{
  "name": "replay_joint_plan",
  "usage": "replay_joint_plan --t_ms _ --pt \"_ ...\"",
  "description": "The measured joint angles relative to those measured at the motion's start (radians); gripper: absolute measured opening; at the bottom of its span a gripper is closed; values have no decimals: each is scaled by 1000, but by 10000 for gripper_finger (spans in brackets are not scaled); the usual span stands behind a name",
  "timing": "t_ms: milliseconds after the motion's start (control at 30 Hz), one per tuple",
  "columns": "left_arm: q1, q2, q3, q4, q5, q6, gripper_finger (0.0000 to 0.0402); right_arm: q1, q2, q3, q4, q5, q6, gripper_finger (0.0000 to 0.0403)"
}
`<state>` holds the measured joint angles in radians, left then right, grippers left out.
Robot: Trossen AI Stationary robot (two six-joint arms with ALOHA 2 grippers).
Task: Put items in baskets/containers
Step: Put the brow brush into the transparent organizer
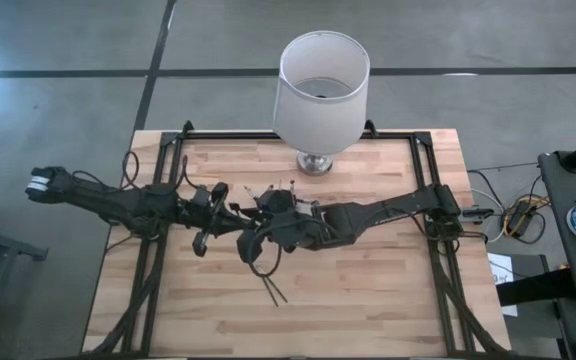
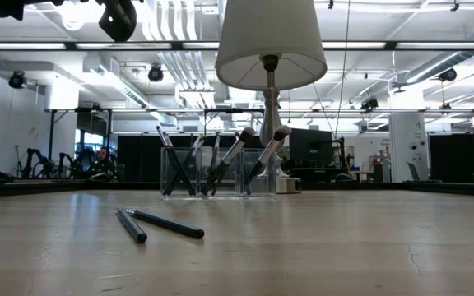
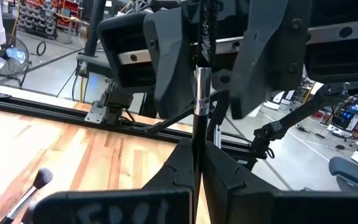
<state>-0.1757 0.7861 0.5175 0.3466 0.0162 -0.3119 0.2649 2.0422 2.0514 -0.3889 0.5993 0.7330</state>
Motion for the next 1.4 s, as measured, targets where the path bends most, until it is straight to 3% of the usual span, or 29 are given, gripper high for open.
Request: replay_joint_plan --t_ms 200,533,967,1400 --pt "0 1 0 0 -1 0 9 -1 0 0 -3 6 1 115" --pt "0 1 -1 0 -3 -11 31 -1 0 0 -8 6 -15 18" --pt "0 1 -2 -4 -65 -75 41 -3 0 0 -27 21 -11 13" --pt "-38 -35 -2 -143 -108 -81 167 -1 -1 -1 -107 135 -31 11"
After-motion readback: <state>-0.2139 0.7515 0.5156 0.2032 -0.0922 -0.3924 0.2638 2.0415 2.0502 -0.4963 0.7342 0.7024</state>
